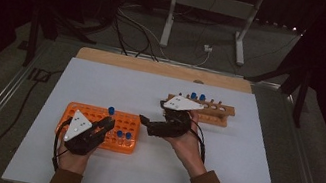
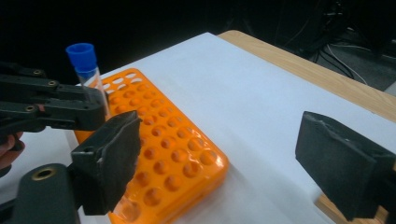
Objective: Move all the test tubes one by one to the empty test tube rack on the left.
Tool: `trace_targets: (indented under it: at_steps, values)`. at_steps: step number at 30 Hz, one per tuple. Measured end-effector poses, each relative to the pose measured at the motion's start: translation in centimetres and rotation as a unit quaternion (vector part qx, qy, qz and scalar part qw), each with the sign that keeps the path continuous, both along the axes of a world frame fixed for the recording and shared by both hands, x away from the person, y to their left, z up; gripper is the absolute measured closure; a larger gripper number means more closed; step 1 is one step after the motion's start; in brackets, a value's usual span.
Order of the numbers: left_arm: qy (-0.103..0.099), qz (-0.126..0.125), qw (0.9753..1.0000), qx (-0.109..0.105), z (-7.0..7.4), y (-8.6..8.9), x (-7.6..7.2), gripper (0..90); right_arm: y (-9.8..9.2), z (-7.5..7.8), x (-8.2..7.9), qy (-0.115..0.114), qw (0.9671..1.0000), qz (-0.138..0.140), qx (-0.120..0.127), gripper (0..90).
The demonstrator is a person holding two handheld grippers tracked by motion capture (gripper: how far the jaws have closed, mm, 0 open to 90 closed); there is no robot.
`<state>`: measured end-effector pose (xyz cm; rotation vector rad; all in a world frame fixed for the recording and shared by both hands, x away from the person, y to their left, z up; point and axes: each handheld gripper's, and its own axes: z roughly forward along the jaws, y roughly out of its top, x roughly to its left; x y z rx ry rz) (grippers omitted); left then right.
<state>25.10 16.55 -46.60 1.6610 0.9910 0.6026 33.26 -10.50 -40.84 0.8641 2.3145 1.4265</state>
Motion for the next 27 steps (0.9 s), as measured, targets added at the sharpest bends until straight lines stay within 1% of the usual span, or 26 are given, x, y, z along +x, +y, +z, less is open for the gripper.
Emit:
trace_targets:
  at_steps: [7,13,18,24,27]
  values:
    - [0.009,-0.008,0.9999,0.002,-0.5,-0.2,-0.3,78.4,-1.8,-0.3,0.0,0.003,0.9999,-0.014,0.007,11.9]
    - [0.021,-0.013,0.9997,0.006,-1.1,-0.4,-0.4,78.4,-2.6,-0.4,-0.1,0.001,0.9998,-0.019,0.006,12.0]
    - [0.027,-0.018,0.9994,0.013,-1.4,-0.5,-0.5,78.4,-3.1,-0.5,-0.1,0.003,0.9997,-0.023,0.007,12.1]
    - [0.034,-0.023,0.999,0.019,-1.5,-0.5,-0.7,78.4,-4.0,-1.0,-0.3,0.005,0.9995,-0.027,0.013,12.1]
    - [0.039,-0.024,0.9986,0.025,-1.7,-0.6,-0.8,78.3,-4.6,-1.3,-0.4,0.007,0.9993,-0.033,0.014,12.1]
